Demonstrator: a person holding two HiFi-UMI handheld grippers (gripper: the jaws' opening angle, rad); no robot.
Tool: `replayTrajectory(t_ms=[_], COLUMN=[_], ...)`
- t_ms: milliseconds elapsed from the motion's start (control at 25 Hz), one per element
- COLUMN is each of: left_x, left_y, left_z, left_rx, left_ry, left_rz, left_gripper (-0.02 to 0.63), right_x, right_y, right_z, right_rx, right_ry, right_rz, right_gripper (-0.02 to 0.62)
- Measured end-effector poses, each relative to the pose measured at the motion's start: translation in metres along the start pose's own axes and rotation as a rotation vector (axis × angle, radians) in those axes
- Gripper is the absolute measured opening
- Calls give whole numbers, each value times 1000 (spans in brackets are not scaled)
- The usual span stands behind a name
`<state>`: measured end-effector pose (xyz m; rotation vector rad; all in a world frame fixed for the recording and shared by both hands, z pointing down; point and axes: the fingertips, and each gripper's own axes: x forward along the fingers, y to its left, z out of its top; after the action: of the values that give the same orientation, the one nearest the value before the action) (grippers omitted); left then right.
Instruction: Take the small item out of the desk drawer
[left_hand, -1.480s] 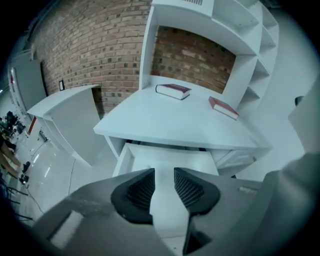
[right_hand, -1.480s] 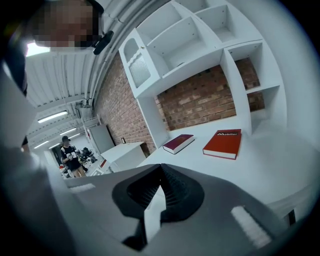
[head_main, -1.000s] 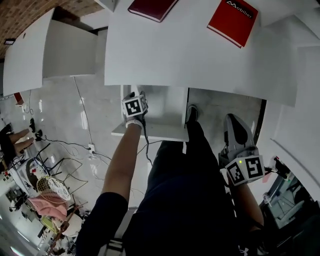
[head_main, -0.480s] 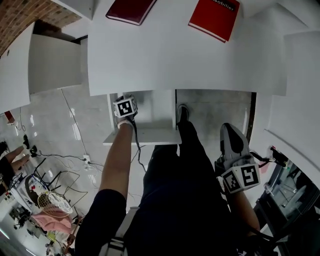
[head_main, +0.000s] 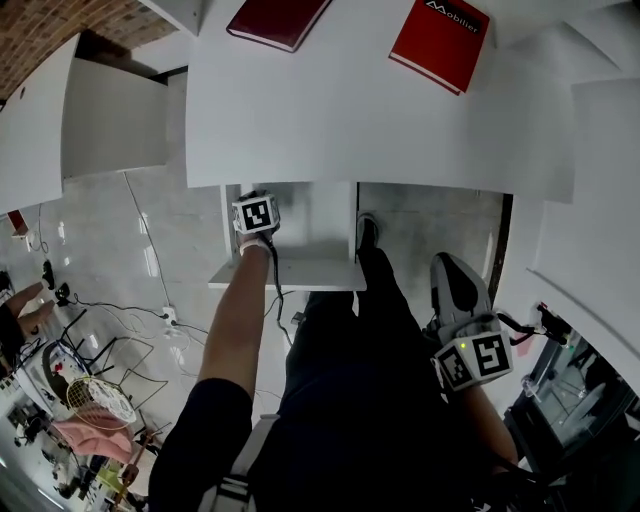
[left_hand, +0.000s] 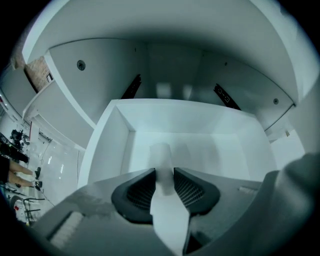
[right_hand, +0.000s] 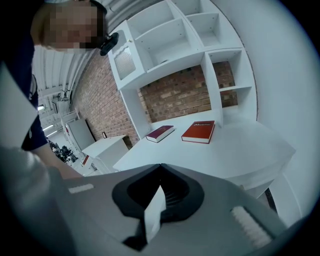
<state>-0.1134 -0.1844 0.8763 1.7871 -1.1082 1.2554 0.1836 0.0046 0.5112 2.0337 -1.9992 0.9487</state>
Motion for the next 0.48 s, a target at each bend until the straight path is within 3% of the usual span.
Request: replayTrajectory(t_ms=[320, 480], left_x=[-30, -60], left_y=[-12, -20], left_z=[6, 12], left_rx=[39, -28], left_ry=[-36, -82], left_rz=[-53, -106], left_gripper=[124, 121], right_x=[20, 28], right_y=[25, 48], right_z=[4, 6], right_rx=[-18, -35], right_ry=[-1, -1], right_rz=[79, 144], right_gripper=[3, 3])
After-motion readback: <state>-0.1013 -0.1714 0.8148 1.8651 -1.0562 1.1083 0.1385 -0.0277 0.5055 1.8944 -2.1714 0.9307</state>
